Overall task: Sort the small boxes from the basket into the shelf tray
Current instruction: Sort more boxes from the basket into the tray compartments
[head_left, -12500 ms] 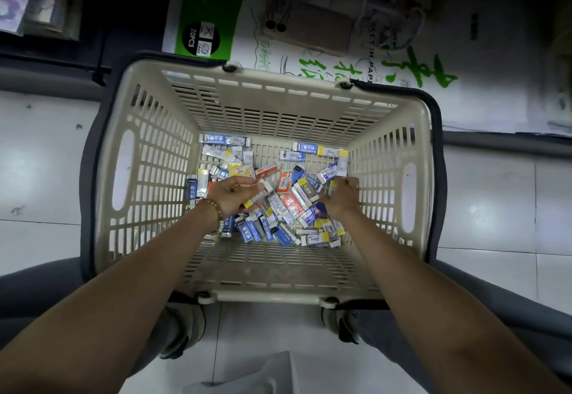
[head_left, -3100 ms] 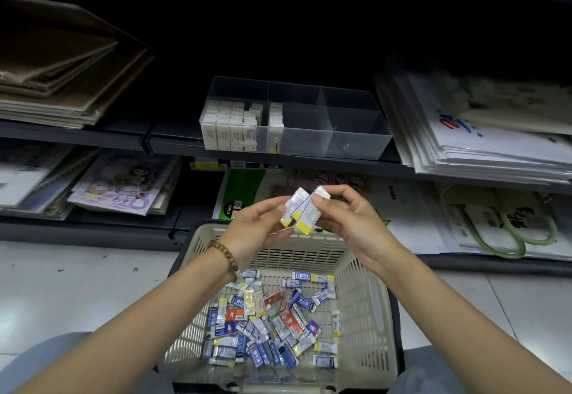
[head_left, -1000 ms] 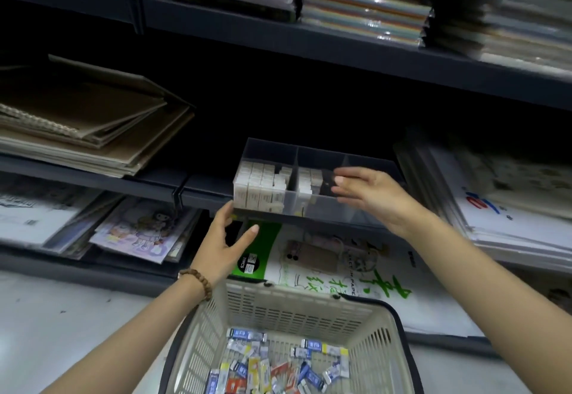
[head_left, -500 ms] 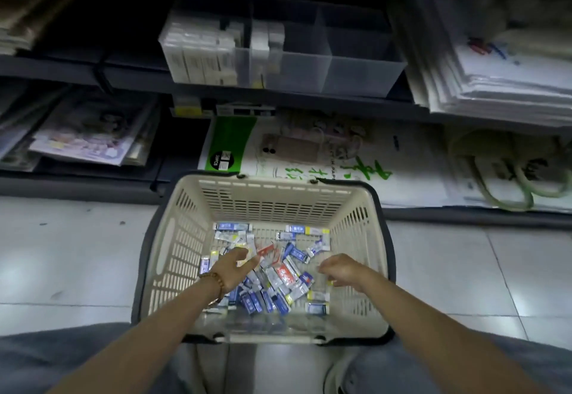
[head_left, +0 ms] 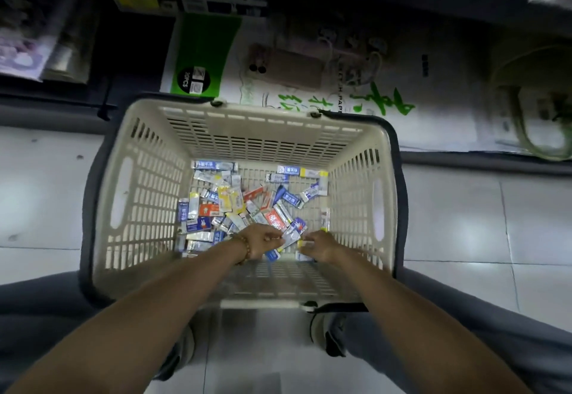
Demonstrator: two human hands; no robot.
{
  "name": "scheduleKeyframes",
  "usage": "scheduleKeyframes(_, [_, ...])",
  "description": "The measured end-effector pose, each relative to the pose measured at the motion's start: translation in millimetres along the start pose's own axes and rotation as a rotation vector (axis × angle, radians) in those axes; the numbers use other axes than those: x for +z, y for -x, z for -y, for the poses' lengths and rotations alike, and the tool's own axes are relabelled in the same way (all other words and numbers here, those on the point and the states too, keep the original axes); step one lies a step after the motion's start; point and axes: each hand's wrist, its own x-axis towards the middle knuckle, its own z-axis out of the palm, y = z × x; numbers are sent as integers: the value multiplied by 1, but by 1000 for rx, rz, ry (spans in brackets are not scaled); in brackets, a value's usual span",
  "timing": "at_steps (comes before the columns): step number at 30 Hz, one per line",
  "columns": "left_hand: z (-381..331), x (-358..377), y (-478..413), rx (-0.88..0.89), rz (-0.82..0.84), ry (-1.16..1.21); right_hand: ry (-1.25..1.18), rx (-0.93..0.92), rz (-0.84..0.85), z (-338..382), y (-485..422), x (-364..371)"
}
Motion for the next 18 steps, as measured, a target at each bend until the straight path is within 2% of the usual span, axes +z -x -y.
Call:
scheduleKeyframes(3, [0, 10, -19, -18, 24, -232, 105, -39, 14, -6, -5, 2])
scheduleKeyframes(6, [2, 12, -32, -3, -70, -482, 213, -83, 7, -7, -9, 1])
scheduleKeyframes(9, [1, 17, -41, -21, -137, -580, 240, -82, 52, -8, -14, 3])
scheduleKeyframes(12, [1, 23, -47, -60, -163, -540, 264, -90, 31, -8, -15, 6])
scheduleKeyframes(15, [5, 24, -47, -58, -148, -426, 184, -81, 92, -7, -16, 1])
scheduleKeyframes(18, [14, 14, -42, -19, -134, -27, 103, -55, 196, -7, -16, -6])
